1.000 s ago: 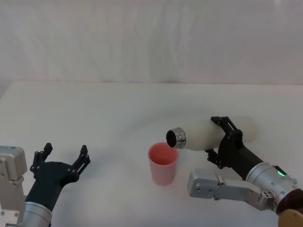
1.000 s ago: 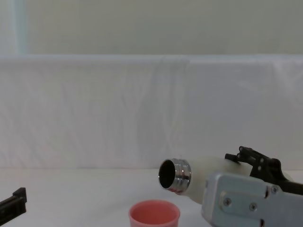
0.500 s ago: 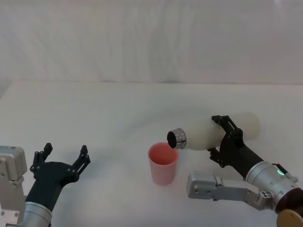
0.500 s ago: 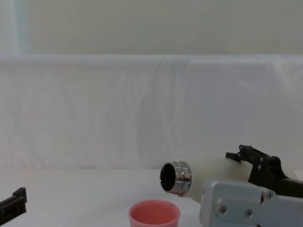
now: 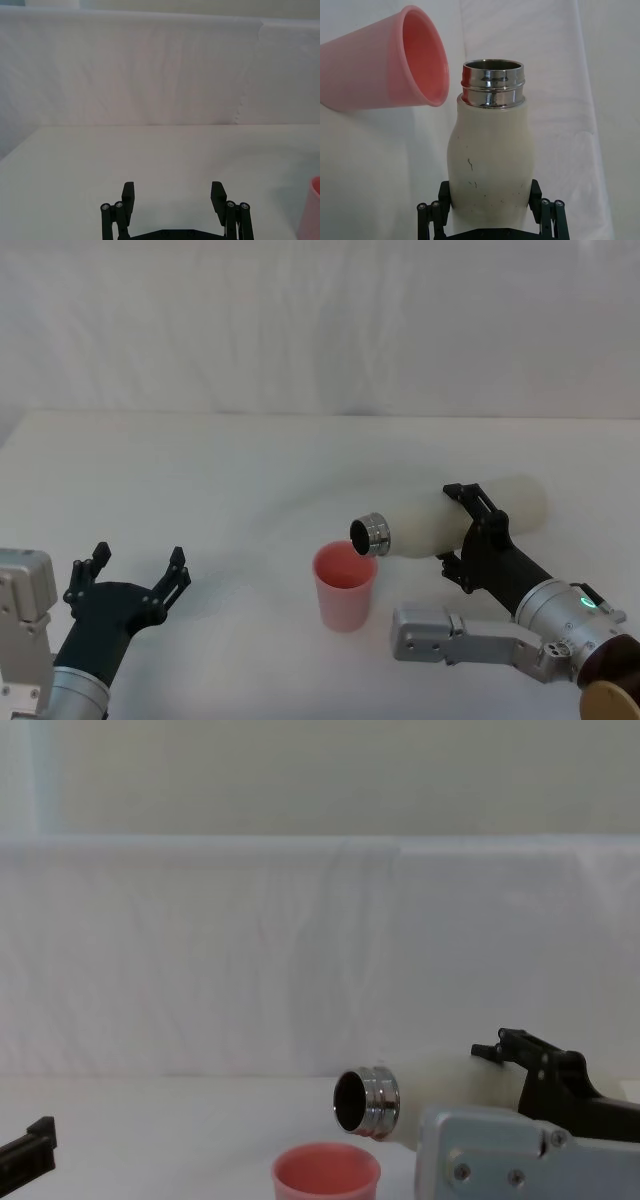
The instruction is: Grasp the thermos with one hand and pour water into the cup lid.
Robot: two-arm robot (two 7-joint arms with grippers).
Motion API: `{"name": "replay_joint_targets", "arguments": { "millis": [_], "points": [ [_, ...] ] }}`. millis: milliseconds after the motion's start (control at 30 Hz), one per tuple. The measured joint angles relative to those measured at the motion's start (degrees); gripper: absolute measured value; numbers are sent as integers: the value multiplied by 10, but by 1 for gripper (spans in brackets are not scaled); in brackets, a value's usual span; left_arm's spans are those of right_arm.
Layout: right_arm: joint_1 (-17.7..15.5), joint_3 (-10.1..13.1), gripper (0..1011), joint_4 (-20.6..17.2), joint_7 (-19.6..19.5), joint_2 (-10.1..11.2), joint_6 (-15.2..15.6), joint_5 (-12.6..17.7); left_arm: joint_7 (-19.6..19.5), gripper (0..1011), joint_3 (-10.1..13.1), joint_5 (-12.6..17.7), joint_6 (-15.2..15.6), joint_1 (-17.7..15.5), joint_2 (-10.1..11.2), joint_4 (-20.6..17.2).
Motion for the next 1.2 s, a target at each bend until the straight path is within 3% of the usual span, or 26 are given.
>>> {"name": "replay_joint_targets", "arguments": {
  "millis": [1200],
  "points": [
    [13, -18, 951, -3, 8, 14, 10, -39, 0, 1001, 0, 0, 0, 0, 0, 0]
  ]
}}
